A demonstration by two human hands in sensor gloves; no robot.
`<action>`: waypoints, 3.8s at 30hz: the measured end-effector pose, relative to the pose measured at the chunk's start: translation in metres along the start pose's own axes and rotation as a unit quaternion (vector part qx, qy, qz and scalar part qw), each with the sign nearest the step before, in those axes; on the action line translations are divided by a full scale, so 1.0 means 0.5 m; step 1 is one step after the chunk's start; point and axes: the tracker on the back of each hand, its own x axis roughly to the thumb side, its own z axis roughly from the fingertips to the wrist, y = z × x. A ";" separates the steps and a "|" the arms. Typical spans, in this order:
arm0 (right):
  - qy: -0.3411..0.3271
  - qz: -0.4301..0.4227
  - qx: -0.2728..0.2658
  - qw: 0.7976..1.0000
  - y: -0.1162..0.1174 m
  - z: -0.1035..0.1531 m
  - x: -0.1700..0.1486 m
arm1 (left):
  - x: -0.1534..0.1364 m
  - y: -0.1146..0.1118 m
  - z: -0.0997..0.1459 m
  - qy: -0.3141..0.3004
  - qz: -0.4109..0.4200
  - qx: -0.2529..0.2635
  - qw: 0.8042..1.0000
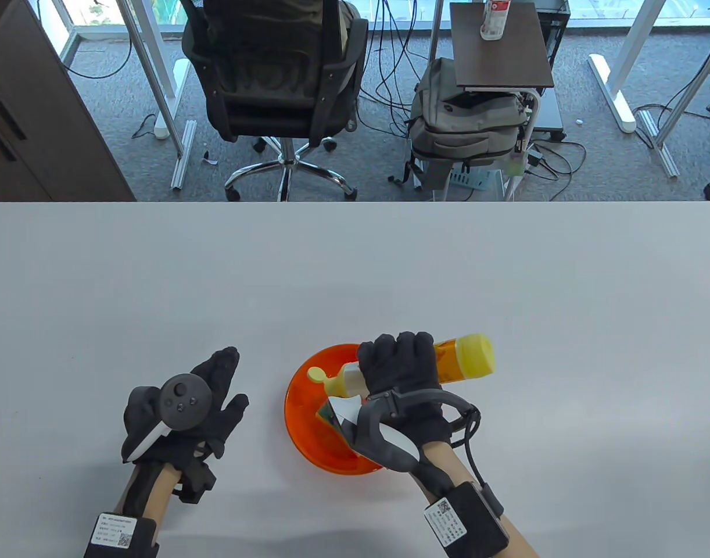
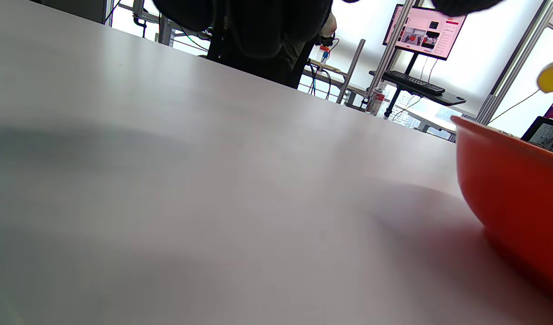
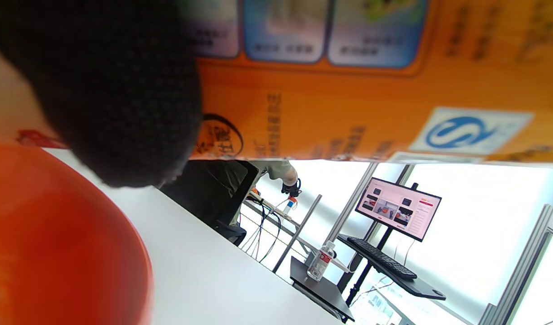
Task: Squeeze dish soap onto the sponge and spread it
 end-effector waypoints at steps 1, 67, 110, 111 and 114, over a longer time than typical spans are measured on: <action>0.002 0.002 0.003 1.000 0.004 0.003 -0.006 | 0.000 0.000 0.000 0.000 0.000 0.000 1.000; 0.068 -0.420 0.044 0.904 0.019 -0.040 -0.132 | 0.159 0.201 -0.011 -0.162 0.243 0.100 0.951; 0.016 -0.452 0.069 0.889 0.013 -0.036 -0.127 | 0.250 0.100 0.004 -0.255 0.209 0.073 0.941; 0.017 -0.451 0.066 0.890 0.012 -0.035 -0.127 | 0.251 0.097 0.005 -0.255 0.208 0.076 0.941; 0.016 -0.445 0.062 0.893 0.012 -0.034 -0.129 | 0.254 0.091 0.002 -0.254 0.200 0.085 0.942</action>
